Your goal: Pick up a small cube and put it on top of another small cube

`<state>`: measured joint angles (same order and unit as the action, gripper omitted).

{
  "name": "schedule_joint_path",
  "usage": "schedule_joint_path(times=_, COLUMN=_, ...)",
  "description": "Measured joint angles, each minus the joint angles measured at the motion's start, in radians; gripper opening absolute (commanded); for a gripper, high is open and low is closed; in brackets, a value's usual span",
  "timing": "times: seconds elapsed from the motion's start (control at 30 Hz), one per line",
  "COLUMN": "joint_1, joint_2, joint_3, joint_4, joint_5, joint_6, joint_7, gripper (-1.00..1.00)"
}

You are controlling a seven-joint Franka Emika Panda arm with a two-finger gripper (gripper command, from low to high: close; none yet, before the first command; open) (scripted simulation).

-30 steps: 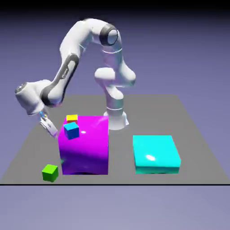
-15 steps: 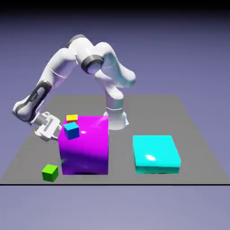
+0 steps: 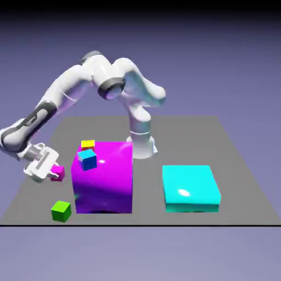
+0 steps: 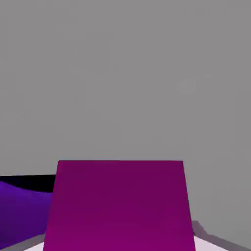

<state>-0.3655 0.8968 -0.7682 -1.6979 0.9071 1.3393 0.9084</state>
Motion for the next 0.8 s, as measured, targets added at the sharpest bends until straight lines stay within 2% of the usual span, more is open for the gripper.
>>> schedule_joint_path(times=0.5, joint_1=-0.021, joint_2=0.203, joint_3=0.053, joint_4=0.544, joint_5=0.157, joint_6=-0.217, joint_7=0.273, gripper=-1.0)
schedule_joint_path(times=0.57, joint_1=-0.021, joint_2=0.207, joint_3=0.054, joint_4=0.552, joint_5=0.16, joint_6=-0.22, joint_7=0.277, gripper=-1.0)
schedule_joint_path(times=0.7, joint_1=0.062, joint_2=0.197, joint_3=0.06, joint_4=0.407, joint_5=0.171, joint_6=-0.126, joint_7=0.223, gripper=-1.0)
schedule_joint_path(times=0.73, joint_1=0.083, joint_2=0.194, joint_3=0.062, joint_4=0.372, joint_5=0.174, joint_6=-0.102, joint_7=0.21, gripper=1.0)
schedule_joint_path(times=0.8, joint_1=0.083, joint_2=0.194, joint_3=0.062, joint_4=0.372, joint_5=0.173, joint_6=-0.103, joint_7=0.209, gripper=1.0)
